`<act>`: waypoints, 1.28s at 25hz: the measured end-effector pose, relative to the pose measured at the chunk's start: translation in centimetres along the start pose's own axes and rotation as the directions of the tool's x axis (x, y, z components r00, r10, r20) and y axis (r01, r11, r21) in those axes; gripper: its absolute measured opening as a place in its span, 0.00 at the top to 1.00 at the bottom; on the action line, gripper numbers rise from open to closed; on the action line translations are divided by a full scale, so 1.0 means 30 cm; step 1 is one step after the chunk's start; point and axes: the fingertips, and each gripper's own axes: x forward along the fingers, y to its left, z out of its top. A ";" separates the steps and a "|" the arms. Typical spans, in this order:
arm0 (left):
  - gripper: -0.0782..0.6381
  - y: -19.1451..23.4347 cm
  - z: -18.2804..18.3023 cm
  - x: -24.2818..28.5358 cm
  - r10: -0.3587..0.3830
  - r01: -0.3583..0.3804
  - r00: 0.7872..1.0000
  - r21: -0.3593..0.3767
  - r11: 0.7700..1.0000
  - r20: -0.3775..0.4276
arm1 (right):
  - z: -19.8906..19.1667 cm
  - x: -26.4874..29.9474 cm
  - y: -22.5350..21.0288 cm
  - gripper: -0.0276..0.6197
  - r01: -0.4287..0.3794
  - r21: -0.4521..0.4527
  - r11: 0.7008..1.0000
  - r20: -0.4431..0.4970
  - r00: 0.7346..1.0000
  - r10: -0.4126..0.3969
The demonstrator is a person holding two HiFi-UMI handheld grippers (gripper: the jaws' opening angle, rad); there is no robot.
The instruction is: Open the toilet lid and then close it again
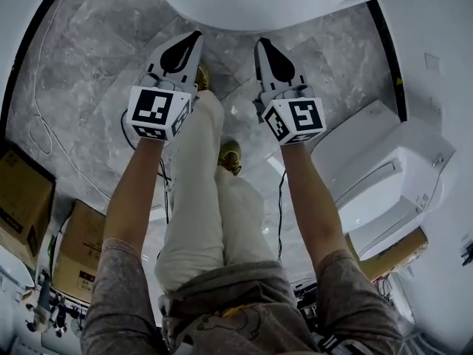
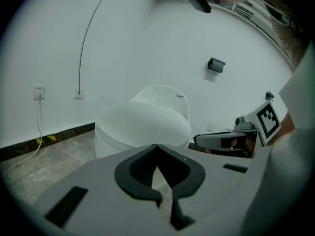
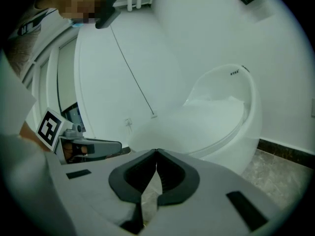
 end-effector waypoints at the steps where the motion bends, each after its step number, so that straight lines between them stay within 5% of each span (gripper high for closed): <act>1: 0.88 0.006 -0.020 0.016 0.003 -0.003 1.000 -0.006 1.000 -0.006 | -0.016 0.012 -0.004 0.92 -0.004 0.002 1.000 -0.004 1.000 0.004; 19: 0.88 0.014 -0.051 0.084 0.015 -0.016 1.000 -0.042 0.999 -0.006 | -0.069 0.071 -0.047 0.92 0.008 0.031 0.999 -0.009 1.000 -0.007; 32: 0.88 -0.031 0.121 0.020 -0.013 0.010 0.999 -0.088 0.996 -0.029 | 0.071 0.026 -0.018 0.92 0.036 0.036 0.999 -0.046 0.998 -0.034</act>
